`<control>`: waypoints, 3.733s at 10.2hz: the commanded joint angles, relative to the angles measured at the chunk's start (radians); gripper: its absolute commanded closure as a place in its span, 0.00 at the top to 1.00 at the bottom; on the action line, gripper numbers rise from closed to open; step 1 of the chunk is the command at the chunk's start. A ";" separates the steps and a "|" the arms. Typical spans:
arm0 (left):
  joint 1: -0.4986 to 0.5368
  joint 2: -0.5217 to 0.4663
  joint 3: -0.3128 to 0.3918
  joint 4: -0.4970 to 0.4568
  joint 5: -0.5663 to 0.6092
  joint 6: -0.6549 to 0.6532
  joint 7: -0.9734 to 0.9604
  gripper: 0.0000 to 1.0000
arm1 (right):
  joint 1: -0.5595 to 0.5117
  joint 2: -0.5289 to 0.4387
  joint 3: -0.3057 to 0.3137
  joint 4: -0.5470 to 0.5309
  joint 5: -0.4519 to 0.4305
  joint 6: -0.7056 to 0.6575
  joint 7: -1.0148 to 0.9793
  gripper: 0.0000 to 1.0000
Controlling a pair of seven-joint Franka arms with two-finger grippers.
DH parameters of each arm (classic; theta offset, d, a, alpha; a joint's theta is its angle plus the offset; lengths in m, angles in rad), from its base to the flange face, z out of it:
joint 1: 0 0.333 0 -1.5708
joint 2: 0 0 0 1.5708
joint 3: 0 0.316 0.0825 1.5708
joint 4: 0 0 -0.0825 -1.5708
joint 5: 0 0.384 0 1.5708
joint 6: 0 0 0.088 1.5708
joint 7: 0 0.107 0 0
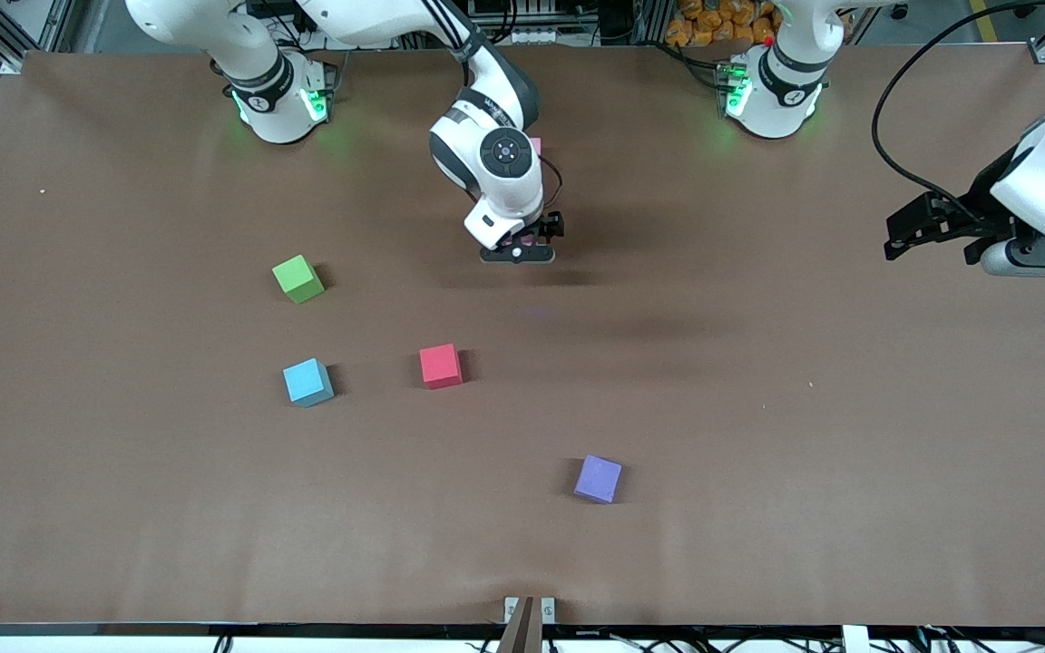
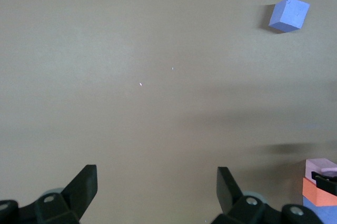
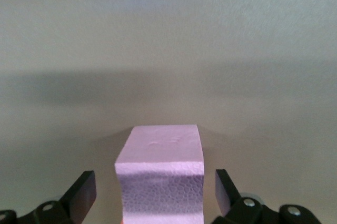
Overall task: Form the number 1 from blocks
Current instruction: 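Open the right gripper and move it to the red block, then lower the right gripper around the red block and grasp it, then lift and carry the red block with the right gripper to the line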
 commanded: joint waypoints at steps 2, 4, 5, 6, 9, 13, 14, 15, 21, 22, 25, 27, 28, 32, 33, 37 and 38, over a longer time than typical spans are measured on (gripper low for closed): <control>0.009 -0.009 0.000 0.005 -0.013 -0.004 0.003 1.00 | -0.078 -0.013 -0.035 0.178 -0.010 -0.222 -0.102 1.00; 0.009 -0.013 -0.001 0.002 -0.011 -0.004 0.003 1.00 | -0.106 -0.016 -0.079 0.216 -0.098 -0.250 -0.123 1.00; 0.009 -0.011 -0.001 0.002 -0.013 -0.004 0.003 1.00 | -0.158 -0.016 -0.083 0.216 -0.099 -0.250 -0.210 1.00; 0.007 -0.011 -0.003 0.004 -0.013 -0.005 0.003 1.00 | -0.214 -0.016 -0.083 0.214 -0.099 -0.252 -0.343 1.00; 0.009 -0.011 -0.003 0.002 -0.011 -0.005 0.005 1.00 | -0.313 0.020 -0.081 0.217 -0.088 -0.241 -0.524 1.00; 0.009 -0.011 -0.003 0.000 -0.011 -0.005 0.005 1.00 | -0.335 0.149 -0.081 0.340 -0.088 -0.236 -0.559 1.00; 0.009 -0.009 -0.002 0.000 -0.011 -0.005 0.005 1.00 | -0.342 0.160 -0.081 0.343 -0.086 -0.208 -0.562 1.00; 0.009 -0.009 0.000 0.000 -0.011 -0.005 0.006 1.00 | -0.345 0.181 -0.081 0.342 -0.083 -0.153 -0.562 1.00; 0.009 -0.011 -0.001 0.002 -0.011 -0.005 0.005 1.00 | -0.345 0.232 -0.080 0.345 -0.053 -0.089 -0.553 0.89; 0.009 -0.011 -0.001 0.002 -0.011 -0.005 0.006 1.00 | -0.345 0.232 -0.080 0.346 -0.033 -0.089 -0.553 0.88; 0.009 -0.011 -0.001 0.002 -0.011 -0.005 0.006 1.00 | -0.344 0.232 -0.080 0.377 0.027 -0.101 -0.555 0.89; 0.009 -0.011 -0.001 0.002 -0.011 -0.005 0.008 1.00 | -0.342 0.226 -0.078 0.383 0.055 -0.105 -0.553 0.92; 0.009 -0.011 -0.001 0.002 -0.011 -0.005 0.008 1.00 | -0.338 0.226 -0.078 0.383 0.055 -0.105 -0.553 0.93; 0.009 -0.011 -0.001 0.002 -0.011 -0.005 0.008 1.00 | -0.319 0.240 -0.080 0.371 0.036 -0.100 -0.559 0.93; 0.009 -0.011 -0.001 0.002 -0.011 -0.005 0.008 1.00 | -0.318 0.243 -0.081 0.369 0.026 -0.097 -0.559 0.91; 0.009 -0.009 -0.001 0.002 -0.011 -0.005 0.008 1.00 | -0.298 0.249 -0.080 0.377 -0.017 -0.103 -0.547 0.00; 0.009 -0.011 -0.001 0.002 -0.011 -0.005 0.008 1.00 | -0.278 0.241 -0.080 0.381 -0.013 -0.114 -0.480 0.00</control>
